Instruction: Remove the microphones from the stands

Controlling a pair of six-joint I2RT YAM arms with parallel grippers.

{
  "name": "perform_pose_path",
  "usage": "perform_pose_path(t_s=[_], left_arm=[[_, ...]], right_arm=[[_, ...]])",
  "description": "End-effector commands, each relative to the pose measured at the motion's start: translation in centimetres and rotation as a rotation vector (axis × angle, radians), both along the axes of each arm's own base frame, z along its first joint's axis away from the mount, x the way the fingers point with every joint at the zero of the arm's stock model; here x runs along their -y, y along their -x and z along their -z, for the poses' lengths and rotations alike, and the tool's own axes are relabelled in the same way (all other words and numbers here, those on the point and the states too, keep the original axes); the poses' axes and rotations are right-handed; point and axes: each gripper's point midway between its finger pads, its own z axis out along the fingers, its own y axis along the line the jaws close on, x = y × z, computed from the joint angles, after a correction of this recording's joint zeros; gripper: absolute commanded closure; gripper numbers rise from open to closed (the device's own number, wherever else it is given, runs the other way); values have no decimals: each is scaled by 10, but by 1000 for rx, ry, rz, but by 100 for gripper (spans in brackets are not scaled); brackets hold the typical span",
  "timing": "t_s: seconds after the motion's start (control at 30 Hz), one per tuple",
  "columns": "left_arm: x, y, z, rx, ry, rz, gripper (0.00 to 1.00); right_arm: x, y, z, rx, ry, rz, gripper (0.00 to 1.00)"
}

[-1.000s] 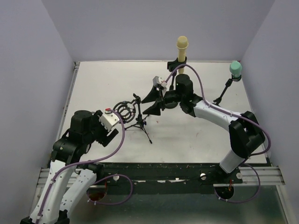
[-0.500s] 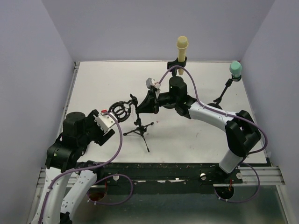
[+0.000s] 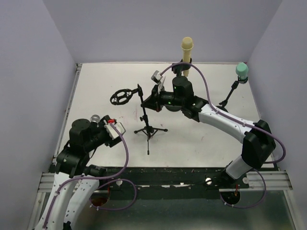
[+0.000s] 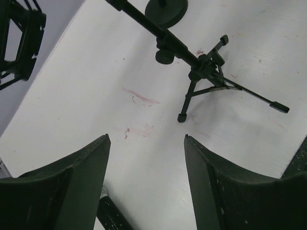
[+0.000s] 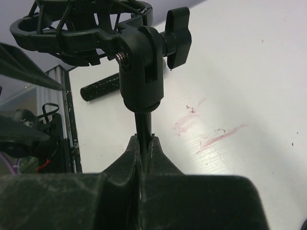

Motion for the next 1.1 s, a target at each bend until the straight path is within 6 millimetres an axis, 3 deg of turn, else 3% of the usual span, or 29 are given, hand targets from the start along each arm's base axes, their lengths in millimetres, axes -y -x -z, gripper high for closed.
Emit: perform_pose_path(t_s=[0.0,0.13,0.37,0.5,0.77,0.87,0.93,1.07], left_arm=[[29,-30,-23,196,30,125,31],[49,-48,-9,207,-4,209,35],[75,-69,9,160,-4,280,36],[86,-81,8,72,34,278,39],[94,-94,32,-32,33,242,45],[99,-99,35,-56,40,222,41],[100,-105,36,-77,50,186,33],[102,-116,37,-103,57,149,35]], right_arm=[[6,-28,-2,-108,31,221,99],[13,-46,9,-152,106,332,99],[7,-43,19,-115,142,257,99],[4,-46,21,-99,133,251,99],[9,-54,25,-115,133,318,99],[9,-54,25,-115,136,319,99],[9,-54,24,-111,130,318,99],[10,-53,25,-108,124,320,99]])
